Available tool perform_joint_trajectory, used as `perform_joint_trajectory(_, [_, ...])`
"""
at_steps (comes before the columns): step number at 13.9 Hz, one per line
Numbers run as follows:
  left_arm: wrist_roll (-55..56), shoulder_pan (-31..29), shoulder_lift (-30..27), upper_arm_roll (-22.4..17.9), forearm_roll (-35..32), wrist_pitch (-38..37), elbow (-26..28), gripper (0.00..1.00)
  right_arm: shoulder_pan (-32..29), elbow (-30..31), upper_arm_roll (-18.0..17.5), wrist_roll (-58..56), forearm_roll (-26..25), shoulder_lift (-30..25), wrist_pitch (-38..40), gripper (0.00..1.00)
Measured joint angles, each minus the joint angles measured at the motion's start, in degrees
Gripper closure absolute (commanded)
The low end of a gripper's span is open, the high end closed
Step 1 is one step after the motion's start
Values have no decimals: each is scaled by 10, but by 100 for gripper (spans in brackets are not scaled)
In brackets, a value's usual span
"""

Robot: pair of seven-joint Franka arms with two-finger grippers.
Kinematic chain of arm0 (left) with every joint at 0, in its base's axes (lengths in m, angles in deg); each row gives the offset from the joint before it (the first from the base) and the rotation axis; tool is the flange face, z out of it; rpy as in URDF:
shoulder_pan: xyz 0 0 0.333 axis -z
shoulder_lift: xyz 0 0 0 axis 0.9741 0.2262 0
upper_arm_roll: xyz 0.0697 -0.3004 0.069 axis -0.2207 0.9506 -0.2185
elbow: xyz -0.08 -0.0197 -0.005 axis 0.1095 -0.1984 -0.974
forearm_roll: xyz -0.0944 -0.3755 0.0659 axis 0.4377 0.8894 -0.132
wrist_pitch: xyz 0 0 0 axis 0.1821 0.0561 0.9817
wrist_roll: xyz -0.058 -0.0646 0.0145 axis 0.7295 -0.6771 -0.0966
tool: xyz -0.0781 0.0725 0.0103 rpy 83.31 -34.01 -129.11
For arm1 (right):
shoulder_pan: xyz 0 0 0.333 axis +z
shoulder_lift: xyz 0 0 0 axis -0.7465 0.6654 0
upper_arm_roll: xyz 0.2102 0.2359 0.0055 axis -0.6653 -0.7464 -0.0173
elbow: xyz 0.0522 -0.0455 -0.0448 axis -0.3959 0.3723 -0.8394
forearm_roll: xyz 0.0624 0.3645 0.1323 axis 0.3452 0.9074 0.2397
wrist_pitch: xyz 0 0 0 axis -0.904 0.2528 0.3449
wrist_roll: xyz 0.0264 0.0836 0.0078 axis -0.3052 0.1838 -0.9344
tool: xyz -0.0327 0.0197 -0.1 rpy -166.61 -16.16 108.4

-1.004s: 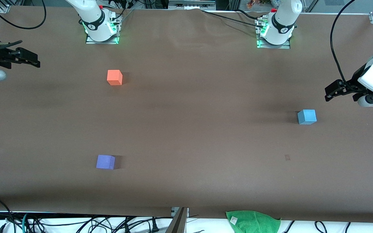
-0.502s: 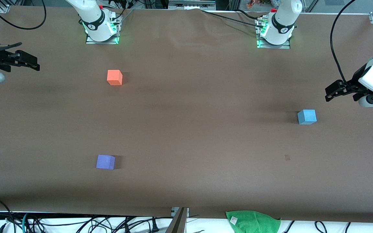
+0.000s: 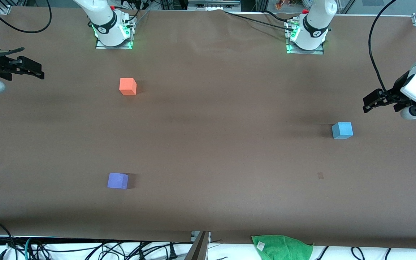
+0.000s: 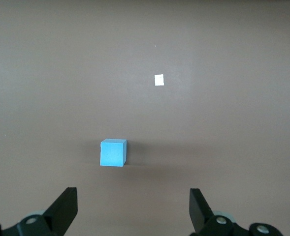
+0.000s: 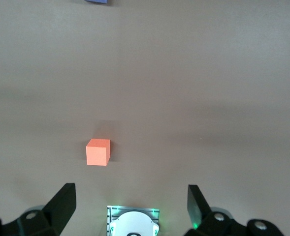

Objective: Place blue block between orange and purple blocks

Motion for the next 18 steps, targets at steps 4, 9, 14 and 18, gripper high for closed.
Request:
perform_joint_trajectory(4, [0, 0, -5, 0, 0, -7, 0, 0, 0, 0, 0, 0, 0, 1, 0, 0])
perform_joint_trajectory(9, [1, -22, -5, -1, 30, -7, -2, 0, 0, 0, 0, 0, 0, 1, -1, 0])
perform_joint_trajectory(14, [-5, -26, 3, 5, 42, -28, -2, 0, 0, 0, 0, 0, 0, 1, -1, 0])
perform_joint_trajectory(18, [-6, -14, 4, 8, 42, -62, -16, 0, 0, 0, 0, 0, 0, 1, -1, 0])
